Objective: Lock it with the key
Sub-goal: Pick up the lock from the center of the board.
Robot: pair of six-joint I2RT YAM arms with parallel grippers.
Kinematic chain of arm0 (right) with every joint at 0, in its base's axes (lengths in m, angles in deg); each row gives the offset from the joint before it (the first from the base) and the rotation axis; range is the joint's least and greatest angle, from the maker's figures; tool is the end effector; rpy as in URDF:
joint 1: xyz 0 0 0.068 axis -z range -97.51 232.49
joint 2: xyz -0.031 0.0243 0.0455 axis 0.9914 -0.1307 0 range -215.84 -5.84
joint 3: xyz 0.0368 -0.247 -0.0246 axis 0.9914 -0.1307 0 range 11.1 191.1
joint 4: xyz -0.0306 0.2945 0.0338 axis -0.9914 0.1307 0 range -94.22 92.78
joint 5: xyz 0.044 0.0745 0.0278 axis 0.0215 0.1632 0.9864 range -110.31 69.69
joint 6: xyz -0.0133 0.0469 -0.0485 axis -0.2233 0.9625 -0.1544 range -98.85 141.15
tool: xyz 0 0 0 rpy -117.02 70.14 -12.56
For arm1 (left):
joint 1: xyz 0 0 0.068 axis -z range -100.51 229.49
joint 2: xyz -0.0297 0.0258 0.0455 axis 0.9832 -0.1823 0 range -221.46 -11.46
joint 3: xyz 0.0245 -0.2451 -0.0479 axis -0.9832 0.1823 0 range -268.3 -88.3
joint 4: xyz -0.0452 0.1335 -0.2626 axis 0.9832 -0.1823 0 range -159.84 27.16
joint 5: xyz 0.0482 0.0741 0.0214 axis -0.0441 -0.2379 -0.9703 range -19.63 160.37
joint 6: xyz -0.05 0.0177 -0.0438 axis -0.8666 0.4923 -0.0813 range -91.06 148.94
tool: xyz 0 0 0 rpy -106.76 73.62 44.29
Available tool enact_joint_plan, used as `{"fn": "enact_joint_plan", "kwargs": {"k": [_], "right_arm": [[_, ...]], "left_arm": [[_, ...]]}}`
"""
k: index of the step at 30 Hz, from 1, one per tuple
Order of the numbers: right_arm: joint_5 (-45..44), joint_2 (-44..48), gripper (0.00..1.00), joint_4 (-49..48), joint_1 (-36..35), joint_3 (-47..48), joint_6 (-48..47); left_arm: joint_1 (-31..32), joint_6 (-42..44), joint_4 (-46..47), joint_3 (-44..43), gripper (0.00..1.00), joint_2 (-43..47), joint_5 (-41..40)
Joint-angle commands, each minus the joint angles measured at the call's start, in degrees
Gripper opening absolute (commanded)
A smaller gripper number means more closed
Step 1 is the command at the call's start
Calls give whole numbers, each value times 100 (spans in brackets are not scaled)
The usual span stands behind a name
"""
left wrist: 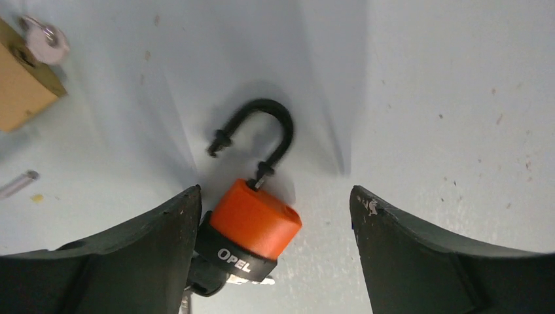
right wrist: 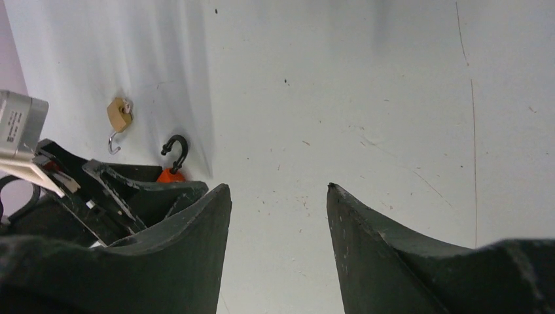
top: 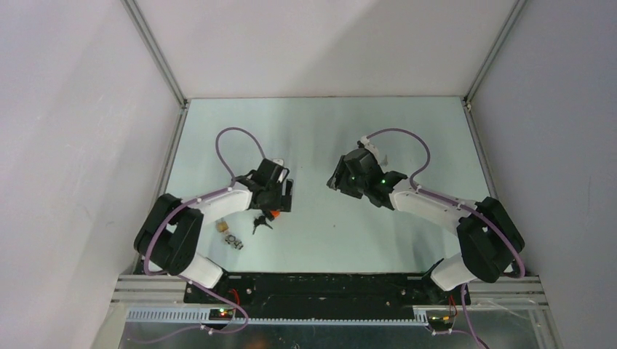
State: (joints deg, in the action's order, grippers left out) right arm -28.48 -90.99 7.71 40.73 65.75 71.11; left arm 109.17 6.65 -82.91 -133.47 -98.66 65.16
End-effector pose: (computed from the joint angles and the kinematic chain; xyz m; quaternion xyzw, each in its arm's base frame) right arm 0.2810 0.2404 0.1748 0.0939 0.9083 0.2433 0.3270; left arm 0.2803 -0.1538 0.0948 0.0515 0.9682 -0.0658 0.2358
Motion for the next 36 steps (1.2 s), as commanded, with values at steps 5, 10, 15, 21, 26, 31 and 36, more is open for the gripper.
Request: {"fn": "enact_joint_plan", "kwargs": {"k": [5,10,15,21,26,31,36], "right_arm": [[159,123,59,-254,24,-103,152],[209,190,59,-304,37,-218,169],[259,216,59,-325,40,-260,189],[331,214,58,-352,44,-268,220],[515,216,58,-360,65,-270,202],[969,245,59,-423,150,-265,-10],[1505,261,59,-438,220,-262,-202]], "left_arm": [[708,-590,-258,267,85,110,-82],[788,-755,-326,250,81,-4,-398],[802,-833,-368,173,71,-61,-531],[811,-830,-444,159,49,-102,-677],[837,-624,-448,118,7,-28,-723],[1174,-86,-446,-76,0,302,-924],[1611,328,-436,-294,0,730,-1214]]}}
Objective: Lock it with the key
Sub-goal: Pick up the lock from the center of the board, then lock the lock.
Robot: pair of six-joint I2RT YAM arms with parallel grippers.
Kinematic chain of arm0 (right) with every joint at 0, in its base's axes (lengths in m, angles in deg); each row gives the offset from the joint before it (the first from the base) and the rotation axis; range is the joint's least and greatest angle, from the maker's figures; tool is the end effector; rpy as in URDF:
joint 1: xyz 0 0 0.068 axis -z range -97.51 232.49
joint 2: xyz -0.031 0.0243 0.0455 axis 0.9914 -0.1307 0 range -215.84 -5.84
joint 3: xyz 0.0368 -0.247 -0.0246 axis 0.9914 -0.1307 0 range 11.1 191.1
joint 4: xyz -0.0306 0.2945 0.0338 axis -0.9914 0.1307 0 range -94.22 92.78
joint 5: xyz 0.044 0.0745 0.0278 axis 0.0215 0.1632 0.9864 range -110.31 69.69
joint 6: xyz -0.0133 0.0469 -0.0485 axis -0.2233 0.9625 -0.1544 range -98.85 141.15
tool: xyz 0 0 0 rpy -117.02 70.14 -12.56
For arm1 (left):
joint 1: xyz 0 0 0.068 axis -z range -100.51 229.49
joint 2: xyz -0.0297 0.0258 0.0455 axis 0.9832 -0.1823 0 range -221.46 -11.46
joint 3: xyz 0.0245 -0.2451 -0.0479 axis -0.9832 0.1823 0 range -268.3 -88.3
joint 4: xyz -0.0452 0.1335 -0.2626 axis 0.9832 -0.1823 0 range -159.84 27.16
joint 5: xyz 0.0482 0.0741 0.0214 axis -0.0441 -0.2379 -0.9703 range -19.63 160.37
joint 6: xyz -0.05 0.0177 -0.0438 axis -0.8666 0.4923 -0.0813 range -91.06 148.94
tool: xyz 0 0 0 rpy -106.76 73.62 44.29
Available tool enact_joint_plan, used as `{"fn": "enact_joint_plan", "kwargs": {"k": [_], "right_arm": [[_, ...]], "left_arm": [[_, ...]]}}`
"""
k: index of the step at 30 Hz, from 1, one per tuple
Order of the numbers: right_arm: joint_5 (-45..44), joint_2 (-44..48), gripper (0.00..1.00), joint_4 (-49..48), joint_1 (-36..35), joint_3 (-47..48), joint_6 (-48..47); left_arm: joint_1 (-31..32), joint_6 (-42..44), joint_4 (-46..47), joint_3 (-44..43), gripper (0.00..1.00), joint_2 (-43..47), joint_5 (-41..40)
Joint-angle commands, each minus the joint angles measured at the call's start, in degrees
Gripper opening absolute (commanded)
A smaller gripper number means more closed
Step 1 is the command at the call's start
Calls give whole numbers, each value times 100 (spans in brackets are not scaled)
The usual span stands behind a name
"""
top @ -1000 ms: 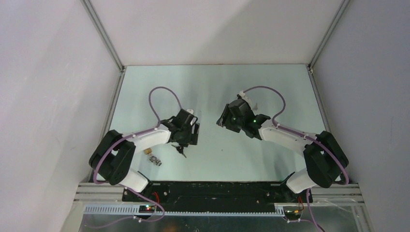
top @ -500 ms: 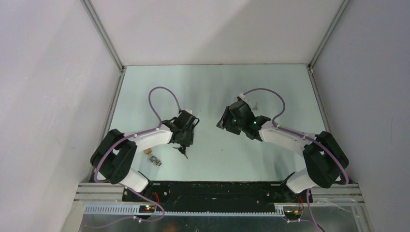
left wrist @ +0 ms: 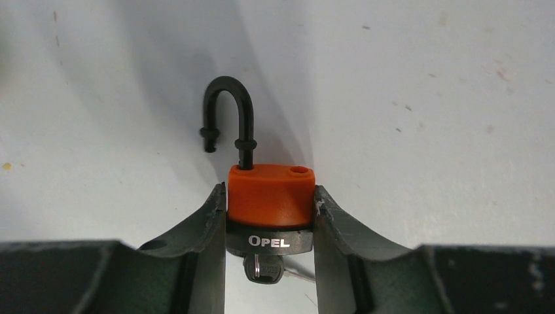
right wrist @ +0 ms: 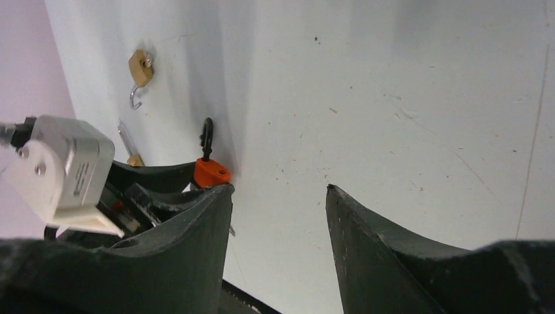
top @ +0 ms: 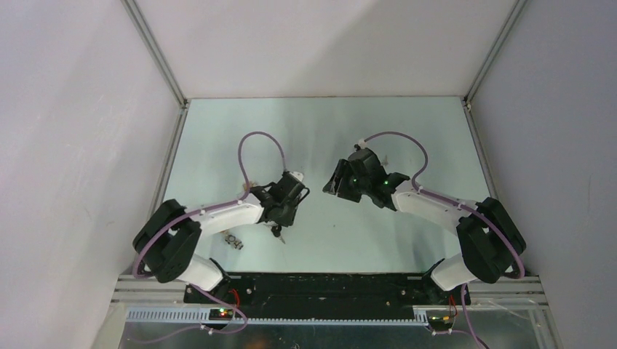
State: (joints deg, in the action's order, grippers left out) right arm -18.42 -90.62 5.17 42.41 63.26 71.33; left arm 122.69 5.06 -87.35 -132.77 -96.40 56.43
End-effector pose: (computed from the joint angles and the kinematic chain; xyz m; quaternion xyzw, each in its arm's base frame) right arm 0.2785 0.2369 0.1649 0.0737 0.9105 0.2988 0.2762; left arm 0.2335 -0.2008 0.0994 0.1367 0.9597 -0.0200 0.2446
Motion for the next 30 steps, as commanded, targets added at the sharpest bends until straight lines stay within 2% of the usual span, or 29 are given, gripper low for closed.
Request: {"fn": "enact_joint_plan", "kwargs": {"k": [1,7,9,13,18,22,30], "right_arm": [[592,220,59,-181,52,-13,-240],[1027,138,55,-198,72,-13,-52],[1336,70,52,-399,88,-13,197],[1531,74,51,-812,-52,-13,335],[1622,401,54,-972,-62,-20,-966],[2597,1017,56,-1347,84,-114,-2178],[4231,2197,56,-2126,402,-598,-3516]], "left_arm": [[285,564,19,-384,0,536,-361],[437,841,143,-411,0,1092,-101],[491,1043,274,-346,0,1282,87],[610,1594,429,-240,0,1770,752],[628,2022,430,-285,0,2462,1669],[623,2309,426,-409,0,2898,2537],[621,2645,145,-773,0,3336,3682]]}}
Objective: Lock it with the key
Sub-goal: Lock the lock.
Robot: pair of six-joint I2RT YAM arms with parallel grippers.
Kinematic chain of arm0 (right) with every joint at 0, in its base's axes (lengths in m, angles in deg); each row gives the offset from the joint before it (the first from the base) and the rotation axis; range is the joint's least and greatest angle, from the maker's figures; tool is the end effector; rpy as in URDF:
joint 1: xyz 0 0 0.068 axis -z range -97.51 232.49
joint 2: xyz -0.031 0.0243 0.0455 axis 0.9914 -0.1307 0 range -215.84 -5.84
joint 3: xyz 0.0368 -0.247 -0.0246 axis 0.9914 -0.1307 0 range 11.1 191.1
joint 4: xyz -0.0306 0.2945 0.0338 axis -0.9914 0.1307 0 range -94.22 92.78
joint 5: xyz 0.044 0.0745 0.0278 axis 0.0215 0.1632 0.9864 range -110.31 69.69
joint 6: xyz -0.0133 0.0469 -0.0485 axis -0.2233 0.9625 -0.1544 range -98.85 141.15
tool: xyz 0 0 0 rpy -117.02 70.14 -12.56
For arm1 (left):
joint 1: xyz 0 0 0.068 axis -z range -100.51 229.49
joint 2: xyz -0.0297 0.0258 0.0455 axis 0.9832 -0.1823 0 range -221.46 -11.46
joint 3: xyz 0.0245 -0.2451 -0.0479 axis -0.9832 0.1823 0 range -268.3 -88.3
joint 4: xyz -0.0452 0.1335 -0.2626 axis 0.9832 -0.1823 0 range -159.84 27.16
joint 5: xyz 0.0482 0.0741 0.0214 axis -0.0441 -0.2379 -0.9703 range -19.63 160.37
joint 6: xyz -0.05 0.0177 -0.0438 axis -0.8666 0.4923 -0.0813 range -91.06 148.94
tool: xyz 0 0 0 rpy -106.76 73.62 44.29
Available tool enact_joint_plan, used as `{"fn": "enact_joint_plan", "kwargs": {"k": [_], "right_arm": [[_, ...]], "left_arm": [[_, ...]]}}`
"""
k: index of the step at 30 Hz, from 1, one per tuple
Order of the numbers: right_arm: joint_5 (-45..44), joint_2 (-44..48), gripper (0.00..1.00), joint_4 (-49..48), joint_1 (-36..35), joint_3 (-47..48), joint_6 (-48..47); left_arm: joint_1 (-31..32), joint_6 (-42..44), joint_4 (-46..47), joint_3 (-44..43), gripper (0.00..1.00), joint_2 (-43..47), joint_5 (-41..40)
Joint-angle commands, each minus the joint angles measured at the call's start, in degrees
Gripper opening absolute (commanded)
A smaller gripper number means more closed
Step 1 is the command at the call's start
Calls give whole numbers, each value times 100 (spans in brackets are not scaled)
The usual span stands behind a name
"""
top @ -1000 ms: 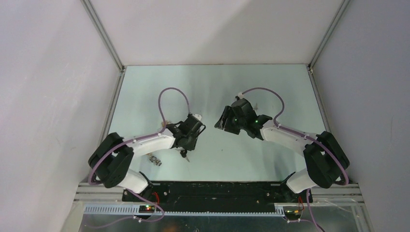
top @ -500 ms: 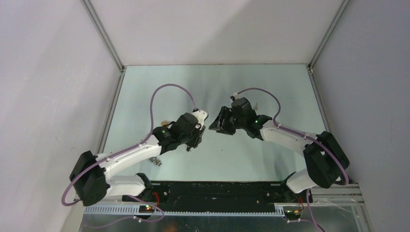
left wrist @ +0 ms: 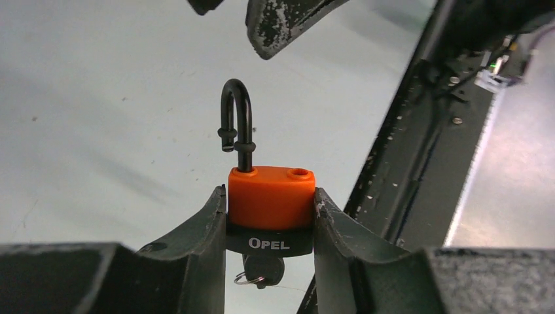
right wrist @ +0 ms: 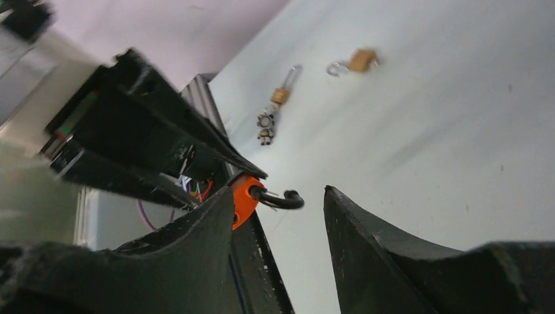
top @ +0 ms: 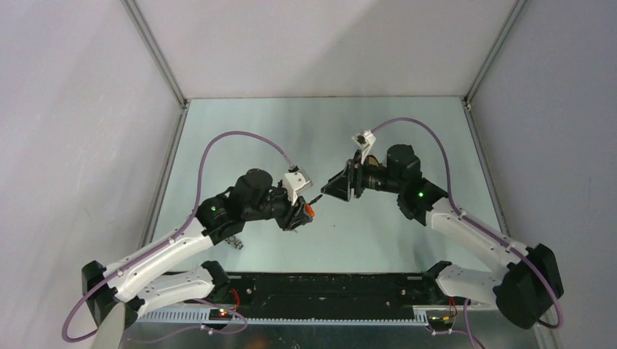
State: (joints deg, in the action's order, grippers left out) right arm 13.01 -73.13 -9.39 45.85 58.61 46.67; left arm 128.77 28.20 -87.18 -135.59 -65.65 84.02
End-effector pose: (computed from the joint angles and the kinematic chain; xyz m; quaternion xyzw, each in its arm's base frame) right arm 0.2470 0.2219 0.2663 -0.2480 0.7375 0.4967 0.3846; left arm 0.1710 -0.2186 0.2683 0.4088 0.7648 -0.2998 0.3977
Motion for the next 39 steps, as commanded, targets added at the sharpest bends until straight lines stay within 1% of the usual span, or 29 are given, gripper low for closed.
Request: {"fn": "enact_joint_plan", "kwargs": {"k": [1,3,5,10,14,15,18,21,22,24,30,31,33,36,39], "right_arm": [[1264,499,56,-723,73,-139,-1232],[1768,595,57,-894,85,-144,-1462],[2087,639,57,-979,95,-145,-1640],[2557,731,58,-1127,-12,-145,-1974],[2830,775,56,-933,-106,-145,-2350],[2902,793,55,-746,-148,-136,-2429],[2698,868,54,-194,-330,-107,-2912],[2509,877,53,61,-564,-102,-3222],[2488,863,52,91,-590,-97,-3247],[2457,832,46,155,-636,-67,-3293],[2370,827,37,474,-715,85,-3484],[2334,830,37,658,-731,97,-3534],[2253,838,34,852,-768,171,-3645],[2113,906,28,876,-793,188,-3644],[2026,1036,28,683,-814,188,-3510]], "left_arm": [[12,333,106,-509,0,282,1119],[16,352,85,-561,0,365,1372],[17,354,63,-591,0,445,1558],[18,410,-31,-628,0,582,2011],[12,487,-51,-647,0,634,2185],[16,500,-57,-649,0,635,2251],[13,510,-70,-672,0,632,2343],[14,517,-78,-679,0,642,2435],[13,525,-79,-678,0,657,2451],[16,548,-89,-675,0,678,2493],[18,576,-131,-668,1,764,2524],[15,577,-128,-668,1,767,2526],[17,589,-129,-673,5,772,2552],[13,600,-131,-668,7,755,2535],[16,614,-139,-678,8,715,2525]]}}
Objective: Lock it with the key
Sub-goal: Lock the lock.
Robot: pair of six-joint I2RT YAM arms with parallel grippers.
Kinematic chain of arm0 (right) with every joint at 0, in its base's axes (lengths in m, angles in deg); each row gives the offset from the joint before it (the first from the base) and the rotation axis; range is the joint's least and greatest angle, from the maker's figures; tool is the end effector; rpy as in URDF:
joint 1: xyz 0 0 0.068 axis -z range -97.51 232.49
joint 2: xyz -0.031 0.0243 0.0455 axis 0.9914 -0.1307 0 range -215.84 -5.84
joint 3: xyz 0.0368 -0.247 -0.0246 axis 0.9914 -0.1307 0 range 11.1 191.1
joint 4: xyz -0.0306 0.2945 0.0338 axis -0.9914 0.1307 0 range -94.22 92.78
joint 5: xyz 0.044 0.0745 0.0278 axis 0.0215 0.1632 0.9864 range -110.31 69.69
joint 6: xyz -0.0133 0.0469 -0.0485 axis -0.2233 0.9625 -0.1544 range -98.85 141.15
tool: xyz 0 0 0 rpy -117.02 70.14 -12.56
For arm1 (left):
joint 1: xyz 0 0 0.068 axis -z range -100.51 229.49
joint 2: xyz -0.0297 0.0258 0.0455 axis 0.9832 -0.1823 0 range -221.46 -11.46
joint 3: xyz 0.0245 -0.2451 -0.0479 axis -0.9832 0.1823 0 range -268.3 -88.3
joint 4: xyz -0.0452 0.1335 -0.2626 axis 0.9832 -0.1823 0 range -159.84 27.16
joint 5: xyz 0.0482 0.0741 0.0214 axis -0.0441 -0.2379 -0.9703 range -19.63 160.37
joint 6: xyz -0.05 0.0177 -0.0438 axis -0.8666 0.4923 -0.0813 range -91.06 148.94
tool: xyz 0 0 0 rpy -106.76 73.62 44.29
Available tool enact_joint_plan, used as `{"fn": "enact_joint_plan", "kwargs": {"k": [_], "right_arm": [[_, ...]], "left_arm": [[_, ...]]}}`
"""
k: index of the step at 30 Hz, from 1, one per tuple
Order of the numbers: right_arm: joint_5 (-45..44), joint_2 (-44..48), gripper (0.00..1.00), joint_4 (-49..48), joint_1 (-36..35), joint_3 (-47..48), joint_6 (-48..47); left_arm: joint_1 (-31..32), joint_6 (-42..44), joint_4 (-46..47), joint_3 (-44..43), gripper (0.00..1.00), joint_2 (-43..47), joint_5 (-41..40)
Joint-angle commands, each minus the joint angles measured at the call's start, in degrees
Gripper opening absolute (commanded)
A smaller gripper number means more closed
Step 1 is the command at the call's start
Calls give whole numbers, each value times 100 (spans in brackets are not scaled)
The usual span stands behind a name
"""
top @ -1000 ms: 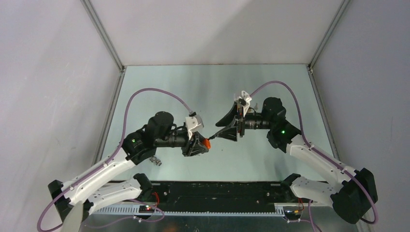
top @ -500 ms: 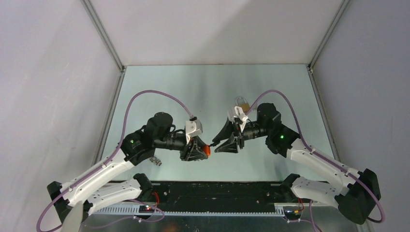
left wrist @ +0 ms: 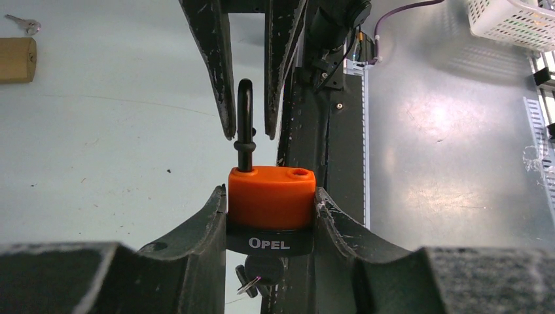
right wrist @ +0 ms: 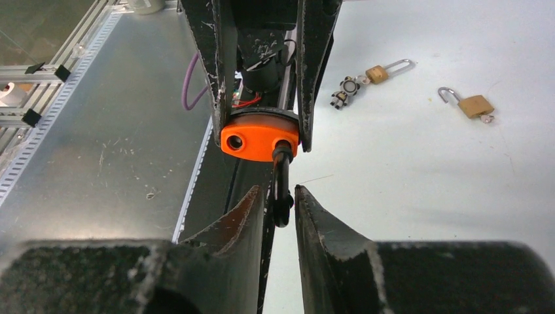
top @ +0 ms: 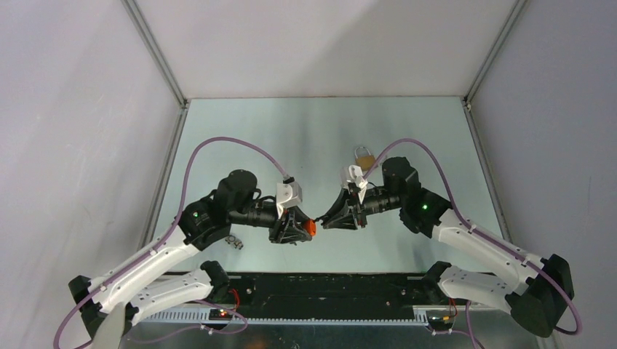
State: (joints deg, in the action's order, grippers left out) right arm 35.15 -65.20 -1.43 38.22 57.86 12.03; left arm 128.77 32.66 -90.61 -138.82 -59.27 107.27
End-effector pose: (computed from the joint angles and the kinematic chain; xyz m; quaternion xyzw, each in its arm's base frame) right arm 0.1746 0.2343 0.2899 -0.5683 0.5023 0.5148 0.3997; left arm 0.1352 -0.2081 0.3155 0.5091 0.6404 -0.4433 0.3662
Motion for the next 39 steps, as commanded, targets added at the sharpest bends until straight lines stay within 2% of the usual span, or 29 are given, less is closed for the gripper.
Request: {"fn": "enact_joint_plan", "kwargs": {"k": [1,11,15,16,18,19,20,21,22,23,25,32,37,39], "right_arm": [[-191,293,29,-152,-68,263,-13],[-471,116,30,199,-341,508,-277],[-548,85,22,6,-452,509,-144],[-555,80,14,-26,-469,505,-92],[-730,87,0,-86,-516,504,-33],[-787,89,0,-94,-551,508,-17],[-842,116,0,-90,-562,509,-3],[-940,130,0,-86,-564,507,-2],[-1022,168,0,-92,-569,508,-2],[-1065,191,0,-102,-573,509,3],[-1174,279,0,-141,-574,503,-4],[-1181,505,0,-566,-431,506,272],[-1210,597,0,-800,-327,500,590],[-1377,630,0,-945,-302,500,795]], "left_arm": [[22,170,202,-362,8,65,197],[20,151,195,-395,7,47,261],[16,147,186,-388,8,65,230],[13,146,185,-382,8,63,225],[13,128,189,-385,13,64,200],[21,120,186,-387,29,66,167],[16,120,189,-377,40,68,150],[14,115,187,-378,61,90,100],[17,127,187,-359,70,106,63],[15,132,190,-352,83,147,-54],[20,164,189,-330,96,214,-311],[13,-72,403,-349,100,345,-1430],[14,-168,587,-335,100,399,-1387],[12,-408,669,-429,100,385,-1609]]}}
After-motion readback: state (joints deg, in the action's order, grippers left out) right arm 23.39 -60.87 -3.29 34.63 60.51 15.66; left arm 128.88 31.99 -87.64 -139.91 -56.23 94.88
